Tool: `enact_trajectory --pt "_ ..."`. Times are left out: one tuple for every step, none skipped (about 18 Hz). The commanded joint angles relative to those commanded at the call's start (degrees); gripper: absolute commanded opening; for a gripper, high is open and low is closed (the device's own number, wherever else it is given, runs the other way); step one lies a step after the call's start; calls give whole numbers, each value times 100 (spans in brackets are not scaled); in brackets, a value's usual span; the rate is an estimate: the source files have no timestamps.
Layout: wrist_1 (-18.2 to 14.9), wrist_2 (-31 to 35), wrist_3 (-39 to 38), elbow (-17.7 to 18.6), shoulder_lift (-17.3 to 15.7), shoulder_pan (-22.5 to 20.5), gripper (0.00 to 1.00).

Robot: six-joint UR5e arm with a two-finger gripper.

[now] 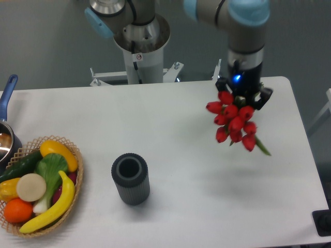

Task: Place the flowers on the table
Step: 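Carry the tulips toward the black cup and lower them onto the table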

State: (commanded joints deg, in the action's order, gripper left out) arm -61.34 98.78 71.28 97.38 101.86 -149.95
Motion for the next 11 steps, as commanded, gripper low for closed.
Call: enact_trajectory --pt "-9 27 -44 0 62 71 45" --pt "-44 36 -53 26 106 115 45" --pt "-53 36 -53 44 202 133 45" --pt "-44 36 -61 44 272 159 45" --pt "-44 36 -62 26 351 220 45" --pt "-44 36 -70 18 457 256 45" --pt "-36 36 -88 9 597 282 45" --pt "-36 28 -105 -9 677 291 45" --pt "-44 -7 -105 -52 738 309 45" --pt "-36 -34 -105 -62 774 326 45" --pt "-27 -34 -114 -70 818 344 45"
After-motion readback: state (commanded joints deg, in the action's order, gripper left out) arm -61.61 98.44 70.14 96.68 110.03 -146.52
